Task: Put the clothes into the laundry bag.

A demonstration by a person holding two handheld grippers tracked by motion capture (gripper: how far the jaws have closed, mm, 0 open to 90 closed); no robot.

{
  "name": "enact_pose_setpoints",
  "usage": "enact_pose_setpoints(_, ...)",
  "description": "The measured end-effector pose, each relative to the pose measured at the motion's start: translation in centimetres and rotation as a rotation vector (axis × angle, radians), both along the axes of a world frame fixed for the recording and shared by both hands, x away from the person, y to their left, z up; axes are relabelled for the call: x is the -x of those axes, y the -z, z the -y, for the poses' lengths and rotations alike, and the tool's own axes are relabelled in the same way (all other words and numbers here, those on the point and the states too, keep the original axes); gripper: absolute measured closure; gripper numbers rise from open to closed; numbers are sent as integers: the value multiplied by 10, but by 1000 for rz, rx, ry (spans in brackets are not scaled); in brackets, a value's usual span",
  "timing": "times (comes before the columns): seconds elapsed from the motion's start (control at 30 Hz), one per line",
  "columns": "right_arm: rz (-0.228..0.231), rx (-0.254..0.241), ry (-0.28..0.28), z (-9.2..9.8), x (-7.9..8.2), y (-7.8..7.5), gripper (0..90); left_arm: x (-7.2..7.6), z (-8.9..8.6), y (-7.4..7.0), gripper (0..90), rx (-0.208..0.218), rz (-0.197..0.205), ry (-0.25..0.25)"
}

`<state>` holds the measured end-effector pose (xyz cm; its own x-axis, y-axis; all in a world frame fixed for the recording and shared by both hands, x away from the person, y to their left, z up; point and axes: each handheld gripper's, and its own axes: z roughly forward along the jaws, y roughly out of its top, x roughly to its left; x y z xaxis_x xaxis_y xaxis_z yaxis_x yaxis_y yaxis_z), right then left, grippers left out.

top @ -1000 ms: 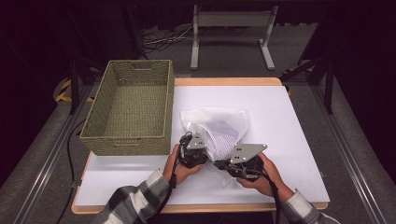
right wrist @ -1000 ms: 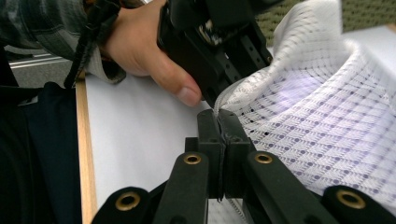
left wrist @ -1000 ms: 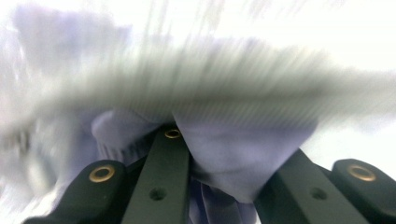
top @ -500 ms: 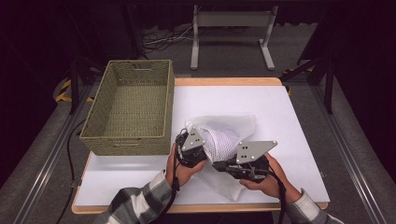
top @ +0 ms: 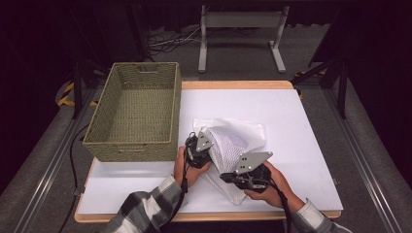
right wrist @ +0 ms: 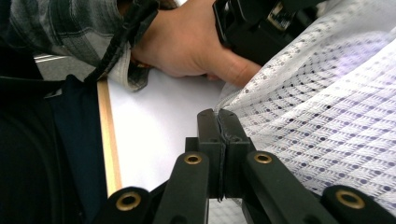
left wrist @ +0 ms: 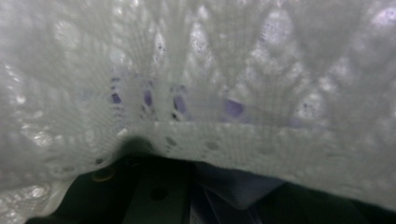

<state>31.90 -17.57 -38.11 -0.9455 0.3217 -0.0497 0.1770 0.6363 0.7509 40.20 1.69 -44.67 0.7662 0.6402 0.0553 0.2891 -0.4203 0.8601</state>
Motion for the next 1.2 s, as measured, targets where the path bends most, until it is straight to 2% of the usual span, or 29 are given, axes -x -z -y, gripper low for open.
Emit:
enact_pose_setpoints(0.1, -4, -2, -2, 2, 0, -1, 900, 0, -2, 0, 817, 15, 2, 28)
enact_pose_setpoints(0.17, -11, -10, 2, 4, -1, -1, 898, 0, -4, -1, 775, 18, -1, 54)
enact_pose_setpoints(0.2, 10, 2, 22, 5, -1, 0, 897, 1, -4, -2, 728, 18, 5, 62)
enact_pose_setpoints(0.23, 31, 19, 32, 5, -2, 0, 898, 3, -5, -2, 668, 31, -10, 81)
enact_pose_setpoints(0.27, 44, 19, 45, 6, -2, 0, 898, 4, -5, -4, 612, 24, -3, 96)
enact_pose_setpoints(0.3, 39, -7, 55, 8, -3, -1, 898, 6, -6, -5, 584, 10, 15, 99)
enact_pose_setpoints(0.37, 60, -22, 76, 11, -4, -4, 898, 9, -6, -8, 529, -14, 21, 123)
enact_pose_setpoints(0.5, 87, -82, 128, 18, -4, -11, 899, 17, -10, -11, 406, -45, 18, 162)
enact_pose_setpoints(0.6, 93, -83, 137, 20, -5, -12, 898, 21, -14, -14, 395, -70, -13, 184)
enact_pose_setpoints(0.63, 89, -93, 140, 21, -5, -13, 899, 23, -16, -15, 449, -77, -6, 182)
enact_pose_setpoints(0.7, 94, -97, 147, 22, -5, -15, 898, 23, -18, -14, 480, -93, -31, 181)
enact_pose_setpoints(0.77, 95, -106, 147, 22, -5, -15, 899, 22, -18, -10, 517, -138, -50, 159)
enact_pose_setpoints(0.8, 92, -105, 145, 22, -5, -16, 899, 20, -18, -7, 533, -142, -68, 157)
enact_pose_setpoints(0.83, 91, -104, 142, 22, -5, -16, 898, 16, -18, -3, 532, -128, -98, 150)
enact_pose_setpoints(0.87, 90, -105, 138, 21, -5, -16, 899, 14, -17, 0, 543, -141, -113, 145)
enact_pose_setpoints(0.93, 87, -96, 125, 19, -4, -15, 899, 12, -16, 3, 604, -154, -122, 143)
enact_pose_setpoints(0.97, 86, -92, 125, 18, -4, -14, 898, 10, -16, 4, 635, -136, -133, 150)
enact_pose_setpoints(1.0, 84, -90, 118, 17, -4, -13, 898, 9, -15, 4, 701, -137, -129, 153)
enact_pose_setpoints(1.1, 85, -79, 115, 15, -4, -12, 898, 10, -12, 3, 827, -140, -106, 154)
enact_pose_setpoints(1.2, 89, -71, 123, 15, -4, -11, 898, 11, -12, -2, 848, -125, -87, 166)
